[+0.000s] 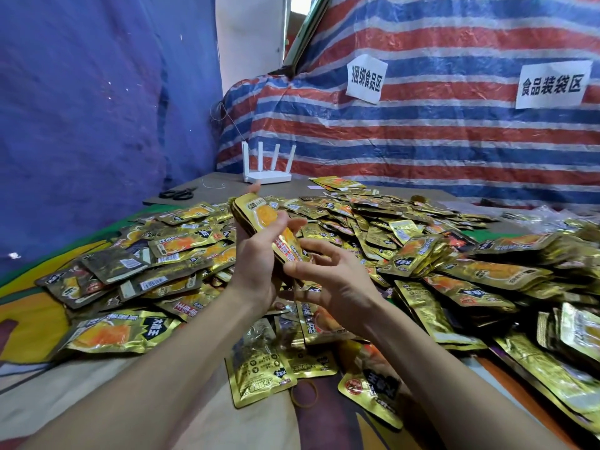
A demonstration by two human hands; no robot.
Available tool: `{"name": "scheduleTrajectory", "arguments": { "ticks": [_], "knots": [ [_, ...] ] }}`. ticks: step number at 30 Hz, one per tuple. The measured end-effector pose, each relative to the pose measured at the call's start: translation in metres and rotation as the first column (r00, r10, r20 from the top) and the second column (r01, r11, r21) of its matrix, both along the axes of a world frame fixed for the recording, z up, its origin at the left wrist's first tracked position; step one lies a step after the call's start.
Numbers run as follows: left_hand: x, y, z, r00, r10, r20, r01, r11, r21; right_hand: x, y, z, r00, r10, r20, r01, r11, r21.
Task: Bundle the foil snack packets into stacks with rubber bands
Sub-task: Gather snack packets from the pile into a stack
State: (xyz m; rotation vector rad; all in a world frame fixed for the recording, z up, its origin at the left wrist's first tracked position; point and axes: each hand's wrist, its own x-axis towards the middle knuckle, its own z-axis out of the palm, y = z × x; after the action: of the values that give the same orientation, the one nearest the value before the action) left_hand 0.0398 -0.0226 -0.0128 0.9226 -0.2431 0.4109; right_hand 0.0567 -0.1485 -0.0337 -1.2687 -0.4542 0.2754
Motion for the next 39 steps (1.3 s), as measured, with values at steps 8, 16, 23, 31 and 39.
{"name": "scheduleTrajectory", "arguments": {
  "ticks": [8,16,23,31,39],
  "knots": [
    [0.004,0.006,0.006,0.999,-0.020,-0.030,0.016,0.991,-0.132,-0.007,0.020,-0.007,0.995,0.025,-0.098,-0.012,0.991,0.135],
    [0.008,0.006,0.004,0.993,-0.046,-0.112,0.020,0.975,-0.222,-0.014,0.029,-0.013,0.996,-0.086,-0.011,0.086,0.978,0.192],
    [0.005,0.004,-0.005,0.986,-0.003,-0.169,0.018,0.996,0.088,-0.013,0.024,-0.010,0.953,-0.288,0.092,0.276,0.953,0.125],
    [0.013,0.003,-0.012,0.962,0.002,-0.273,0.064,0.971,0.232,-0.013,-0.001,0.009,0.890,-0.328,0.317,0.371,0.924,-0.087],
    [0.011,0.000,-0.014,0.916,-0.139,-0.377,0.136,0.990,-0.034,-0.011,-0.011,0.018,0.774,-0.319,0.547,0.539,0.786,-0.304]
  ]
}}
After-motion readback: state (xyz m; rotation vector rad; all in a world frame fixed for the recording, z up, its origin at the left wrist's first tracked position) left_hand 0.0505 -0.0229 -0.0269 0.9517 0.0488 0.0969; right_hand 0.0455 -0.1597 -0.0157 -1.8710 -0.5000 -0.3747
